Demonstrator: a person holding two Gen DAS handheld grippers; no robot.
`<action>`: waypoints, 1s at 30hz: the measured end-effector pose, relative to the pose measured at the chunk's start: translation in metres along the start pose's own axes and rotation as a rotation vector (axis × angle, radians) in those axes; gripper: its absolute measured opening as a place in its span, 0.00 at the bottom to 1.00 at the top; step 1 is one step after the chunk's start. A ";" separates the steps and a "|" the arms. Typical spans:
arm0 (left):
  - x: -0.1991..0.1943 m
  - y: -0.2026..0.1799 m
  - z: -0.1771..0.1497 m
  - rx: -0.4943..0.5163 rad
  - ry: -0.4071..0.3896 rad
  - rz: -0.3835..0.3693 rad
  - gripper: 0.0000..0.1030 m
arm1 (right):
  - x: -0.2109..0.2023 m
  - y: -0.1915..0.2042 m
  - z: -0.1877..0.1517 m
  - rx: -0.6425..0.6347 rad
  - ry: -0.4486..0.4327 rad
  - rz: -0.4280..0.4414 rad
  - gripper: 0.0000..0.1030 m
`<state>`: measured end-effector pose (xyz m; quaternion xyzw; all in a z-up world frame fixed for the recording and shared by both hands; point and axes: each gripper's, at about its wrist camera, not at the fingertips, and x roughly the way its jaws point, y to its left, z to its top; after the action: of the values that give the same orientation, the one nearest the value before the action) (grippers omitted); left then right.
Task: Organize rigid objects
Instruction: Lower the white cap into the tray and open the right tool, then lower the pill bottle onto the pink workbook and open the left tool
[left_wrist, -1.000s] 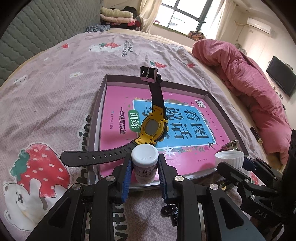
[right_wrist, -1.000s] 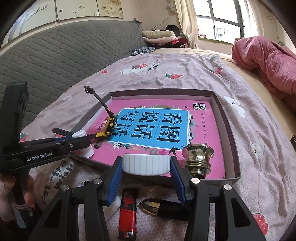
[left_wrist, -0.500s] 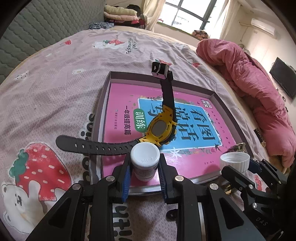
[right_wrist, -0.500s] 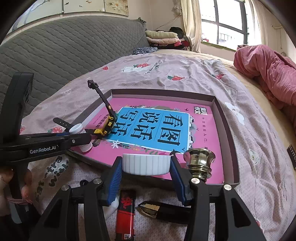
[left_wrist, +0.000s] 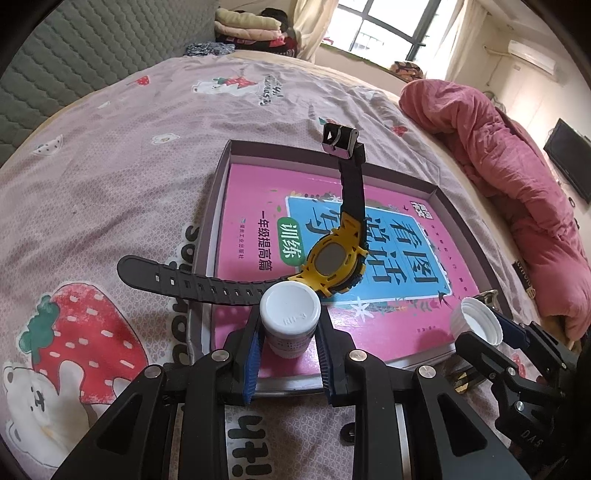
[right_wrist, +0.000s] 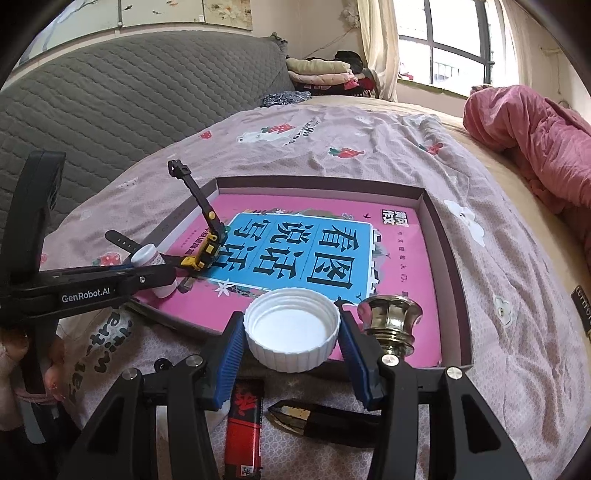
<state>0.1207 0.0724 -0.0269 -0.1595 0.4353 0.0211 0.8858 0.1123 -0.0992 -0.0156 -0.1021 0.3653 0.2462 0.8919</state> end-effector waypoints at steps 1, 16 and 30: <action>0.001 0.000 0.000 0.002 0.002 0.001 0.27 | 0.000 -0.001 0.000 0.002 0.002 0.003 0.49; 0.003 -0.002 0.000 0.027 0.007 0.022 0.27 | 0.001 -0.003 0.001 0.012 0.004 -0.009 0.49; 0.002 -0.005 0.000 0.035 0.004 0.014 0.38 | -0.007 0.004 0.001 -0.024 -0.035 -0.021 0.49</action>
<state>0.1227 0.0678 -0.0274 -0.1409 0.4387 0.0195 0.8873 0.1065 -0.0979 -0.0101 -0.1120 0.3455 0.2430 0.8995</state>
